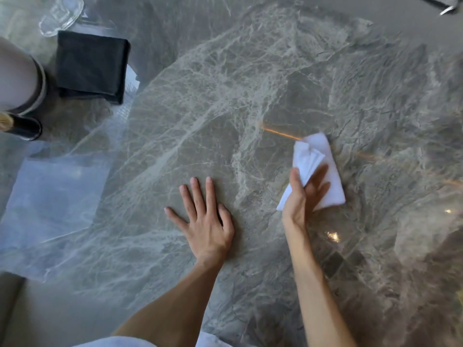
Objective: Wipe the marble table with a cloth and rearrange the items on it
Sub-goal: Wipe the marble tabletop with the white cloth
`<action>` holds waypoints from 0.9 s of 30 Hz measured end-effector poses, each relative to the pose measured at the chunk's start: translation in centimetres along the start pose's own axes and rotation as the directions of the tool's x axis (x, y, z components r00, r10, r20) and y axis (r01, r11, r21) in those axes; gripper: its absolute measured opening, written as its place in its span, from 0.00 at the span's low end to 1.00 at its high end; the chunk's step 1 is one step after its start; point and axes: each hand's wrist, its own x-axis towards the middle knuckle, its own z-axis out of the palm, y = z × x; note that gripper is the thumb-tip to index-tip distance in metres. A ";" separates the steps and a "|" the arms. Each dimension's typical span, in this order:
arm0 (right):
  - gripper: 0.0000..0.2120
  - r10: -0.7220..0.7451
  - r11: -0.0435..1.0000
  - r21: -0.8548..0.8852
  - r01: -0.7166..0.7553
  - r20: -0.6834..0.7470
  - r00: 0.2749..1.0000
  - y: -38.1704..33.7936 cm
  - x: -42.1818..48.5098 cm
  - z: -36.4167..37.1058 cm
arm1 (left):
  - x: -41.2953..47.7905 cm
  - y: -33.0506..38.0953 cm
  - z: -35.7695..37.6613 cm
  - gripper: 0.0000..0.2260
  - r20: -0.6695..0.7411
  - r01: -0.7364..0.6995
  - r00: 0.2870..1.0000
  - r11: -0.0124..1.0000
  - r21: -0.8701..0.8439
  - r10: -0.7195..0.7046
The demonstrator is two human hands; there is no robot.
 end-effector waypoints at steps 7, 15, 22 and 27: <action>0.33 -0.340 0.878 -0.093 0.469 0.568 0.749 1.4 2.7 -6.8 | 0.1 0.0 0.0 0.30 -0.004 -0.002 1.000 1.000 -0.009 0.002; 0.30 -0.441 0.857 0.001 0.515 0.517 0.733 5.5 -1.8 -9.2 | 0.0 0.0 -0.3 0.31 0.009 0.000 1.000 1.000 -0.016 0.000; 0.45 0.113 0.989 0.074 -0.131 0.205 0.972 6.4 -12.1 -4.0 | 0.1 0.0 -0.2 0.30 0.014 -0.002 1.000 1.000 0.001 0.002; 0.29 -0.369 0.819 -0.354 0.452 0.278 0.887 7.3 -10.9 -4.1 | 0.0 0.0 -0.2 0.30 0.018 -0.001 1.000 1.000 0.006 0.001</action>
